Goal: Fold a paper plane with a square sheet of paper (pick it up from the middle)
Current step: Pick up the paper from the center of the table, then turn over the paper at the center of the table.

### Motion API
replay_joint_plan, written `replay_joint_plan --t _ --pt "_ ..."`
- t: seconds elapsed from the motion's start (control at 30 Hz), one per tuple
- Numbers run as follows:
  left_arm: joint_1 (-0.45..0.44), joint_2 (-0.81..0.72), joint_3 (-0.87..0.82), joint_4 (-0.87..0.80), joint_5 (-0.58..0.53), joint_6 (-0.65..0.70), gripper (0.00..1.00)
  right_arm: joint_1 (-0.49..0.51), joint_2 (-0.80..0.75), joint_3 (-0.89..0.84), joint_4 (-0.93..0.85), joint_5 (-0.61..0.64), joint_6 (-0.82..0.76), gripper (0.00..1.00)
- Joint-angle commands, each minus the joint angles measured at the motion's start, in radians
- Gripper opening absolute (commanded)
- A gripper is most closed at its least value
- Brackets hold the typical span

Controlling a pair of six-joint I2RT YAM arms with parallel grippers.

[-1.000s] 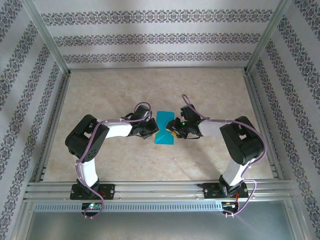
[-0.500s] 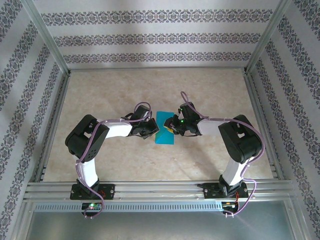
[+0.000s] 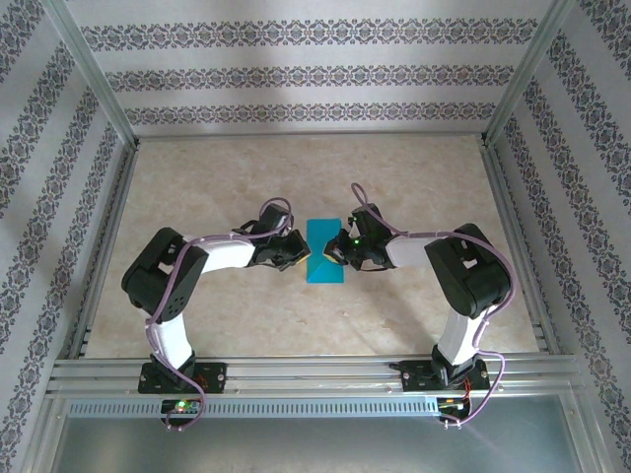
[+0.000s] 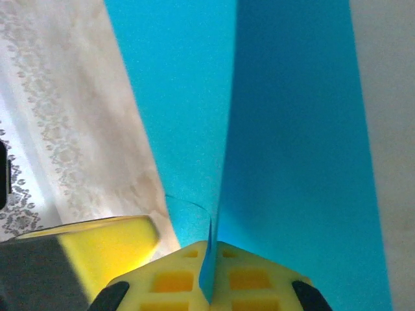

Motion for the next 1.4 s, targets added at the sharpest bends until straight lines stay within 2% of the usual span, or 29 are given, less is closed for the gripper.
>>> replay_joint_plan --t 0.0,0.2,0.4,0.5,0.53,0.63,0.77,0.97,1.13,1.37 --pt "0.042 -0.137 -0.014 -0.019 0.039 0.052 0.18 -0.022 -0.085 -0.001 0.036 -0.034 -0.067 0.01" --pt "0.082 -0.319 -0.122 0.075 0.117 0.053 0.49 -0.087 -0.200 0.025 0.059 -0.179 -0.122 0.01" --pt "0.085 -0.403 -0.190 0.255 0.218 0.025 0.86 -0.131 -0.246 0.071 0.144 -0.334 -0.051 0.01" --pt "0.084 -0.408 -0.199 0.354 0.243 -0.026 0.92 -0.133 -0.241 0.092 0.203 -0.382 0.016 0.02" --pt "0.084 -0.406 -0.188 0.362 0.250 -0.037 1.00 -0.133 -0.234 0.096 0.237 -0.399 0.053 0.03" --pt "0.071 -0.404 -0.140 0.350 0.254 -0.024 1.00 -0.133 -0.214 0.112 0.333 -0.440 0.154 0.04" --pt "0.068 -0.385 -0.099 0.341 0.248 -0.019 0.98 -0.133 -0.200 0.137 0.363 -0.465 0.198 0.05" --pt "0.070 -0.360 -0.099 0.486 0.275 -0.073 0.79 -0.140 -0.176 0.129 0.405 -0.495 0.238 0.05" --pt "0.073 -0.358 -0.086 0.480 0.291 -0.065 0.57 -0.141 -0.166 0.116 0.429 -0.501 0.253 0.05" --pt "0.085 -0.358 -0.098 0.478 0.290 -0.062 0.41 -0.146 -0.148 0.103 0.450 -0.509 0.257 0.06"
